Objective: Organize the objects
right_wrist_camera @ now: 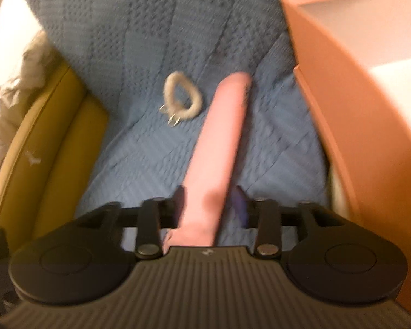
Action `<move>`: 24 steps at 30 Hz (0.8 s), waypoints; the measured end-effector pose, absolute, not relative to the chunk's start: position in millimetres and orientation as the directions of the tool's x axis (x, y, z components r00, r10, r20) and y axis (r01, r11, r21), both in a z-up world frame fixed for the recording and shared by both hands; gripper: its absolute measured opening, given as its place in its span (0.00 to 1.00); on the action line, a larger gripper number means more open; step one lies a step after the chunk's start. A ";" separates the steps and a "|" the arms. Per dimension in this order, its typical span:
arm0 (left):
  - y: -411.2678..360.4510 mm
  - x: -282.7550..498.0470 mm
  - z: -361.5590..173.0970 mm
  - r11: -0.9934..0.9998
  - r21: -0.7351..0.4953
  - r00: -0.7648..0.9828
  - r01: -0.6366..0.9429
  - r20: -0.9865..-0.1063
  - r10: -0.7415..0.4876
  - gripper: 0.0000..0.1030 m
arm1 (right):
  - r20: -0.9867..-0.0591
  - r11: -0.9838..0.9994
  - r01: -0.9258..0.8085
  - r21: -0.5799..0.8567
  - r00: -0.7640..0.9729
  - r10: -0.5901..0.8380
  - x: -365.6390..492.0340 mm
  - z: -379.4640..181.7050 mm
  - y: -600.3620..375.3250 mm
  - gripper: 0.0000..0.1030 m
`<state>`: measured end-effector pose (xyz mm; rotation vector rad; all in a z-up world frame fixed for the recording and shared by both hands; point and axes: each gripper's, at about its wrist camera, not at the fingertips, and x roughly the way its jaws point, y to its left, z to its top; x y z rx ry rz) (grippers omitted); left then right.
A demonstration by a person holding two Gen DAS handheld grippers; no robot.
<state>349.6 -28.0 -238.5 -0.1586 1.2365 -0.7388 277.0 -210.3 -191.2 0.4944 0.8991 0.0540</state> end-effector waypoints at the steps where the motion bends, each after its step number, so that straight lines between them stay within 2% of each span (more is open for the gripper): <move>1: -28.2 349.1 -238.8 0.761 -0.489 0.133 0.426 -0.798 -0.587 0.10 | -0.736 0.888 0.164 0.429 0.634 0.239 279.9 -190.9 -212.7 0.54; 11: -25.3 349.9 -245.1 0.757 -0.508 0.128 0.410 -0.790 -0.599 0.10 | -0.742 0.904 0.192 0.381 0.647 0.176 313.0 -205.1 -215.0 0.57; 19: -22.0 353.6 -246.4 0.752 -0.530 0.119 0.392 -0.781 -0.613 0.10 | -0.726 0.886 0.181 0.427 0.653 0.216 336.5 -216.3 -223.8 0.58; 22: -20.8 354.9 -247.2 0.751 -0.540 0.116 0.380 -0.778 -0.618 0.10 | -0.709 0.866 0.169 0.471 0.656 0.258 340.1 -218.7 -228.0 0.57; 24: -20.7 355.1 -247.2 0.751 -0.542 0.116 0.378 -0.777 -0.619 0.10 | -0.701 0.856 0.152 0.494 0.652 0.289 340.4 -220.1 -228.9 0.50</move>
